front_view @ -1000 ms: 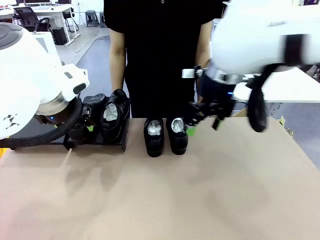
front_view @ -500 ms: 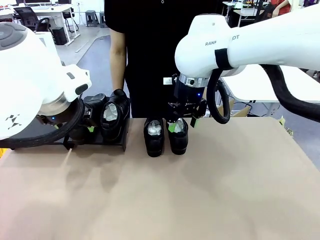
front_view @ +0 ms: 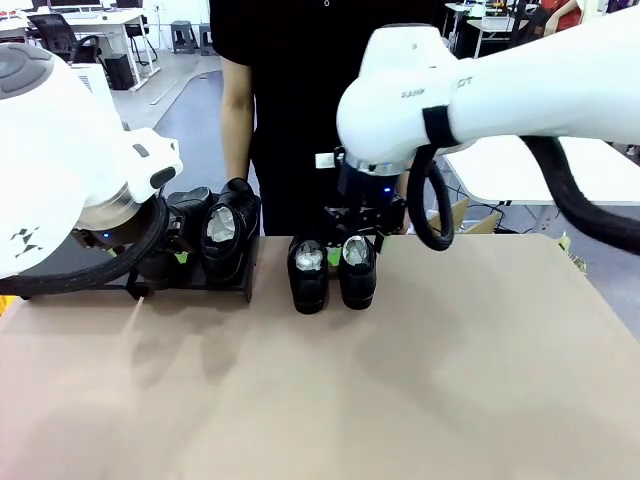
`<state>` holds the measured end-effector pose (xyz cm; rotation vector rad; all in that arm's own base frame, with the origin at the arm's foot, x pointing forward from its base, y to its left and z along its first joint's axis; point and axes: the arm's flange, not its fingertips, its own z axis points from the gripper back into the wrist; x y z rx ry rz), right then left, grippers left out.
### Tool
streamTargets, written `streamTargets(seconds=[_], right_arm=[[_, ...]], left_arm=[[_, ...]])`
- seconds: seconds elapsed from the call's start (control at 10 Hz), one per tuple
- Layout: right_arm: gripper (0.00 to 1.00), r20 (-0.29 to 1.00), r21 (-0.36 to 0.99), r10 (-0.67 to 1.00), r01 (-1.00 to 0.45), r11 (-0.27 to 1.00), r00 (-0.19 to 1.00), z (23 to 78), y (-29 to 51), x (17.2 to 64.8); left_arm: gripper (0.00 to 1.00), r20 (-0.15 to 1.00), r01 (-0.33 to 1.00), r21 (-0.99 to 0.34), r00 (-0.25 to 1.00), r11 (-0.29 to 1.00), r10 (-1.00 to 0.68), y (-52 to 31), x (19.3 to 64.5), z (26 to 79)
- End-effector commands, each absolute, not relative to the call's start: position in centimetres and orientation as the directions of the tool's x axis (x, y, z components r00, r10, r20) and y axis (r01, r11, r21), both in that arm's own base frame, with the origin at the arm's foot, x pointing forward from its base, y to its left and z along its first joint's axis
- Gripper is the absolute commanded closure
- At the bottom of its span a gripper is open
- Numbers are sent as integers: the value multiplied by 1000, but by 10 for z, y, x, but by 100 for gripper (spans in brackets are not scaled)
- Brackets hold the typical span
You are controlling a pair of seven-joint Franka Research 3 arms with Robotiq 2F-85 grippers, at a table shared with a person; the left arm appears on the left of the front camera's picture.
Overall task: Organize the shoes by placing them on the stand.
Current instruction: Pick up one Shoe and place it in the middle of the table.
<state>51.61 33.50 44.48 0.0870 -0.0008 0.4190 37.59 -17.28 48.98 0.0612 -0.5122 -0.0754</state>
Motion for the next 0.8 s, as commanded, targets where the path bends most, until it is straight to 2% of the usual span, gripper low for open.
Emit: streamTargets(seconds=[0.0,0.3,0.7], right_arm=[[0,63,-25,368,-367,930,928,446,380,533],[0,85,-10,296,-296,955,951,431,410,554],[0,114,6,270,-272,962,956,416,438,572]], left_arm=[[0,481,67,85,871,994,-100,-171,377,493],[0,481,67,85,871,994,-100,-171,377,493],[0,481,67,85,871,994,-100,-171,377,493]])
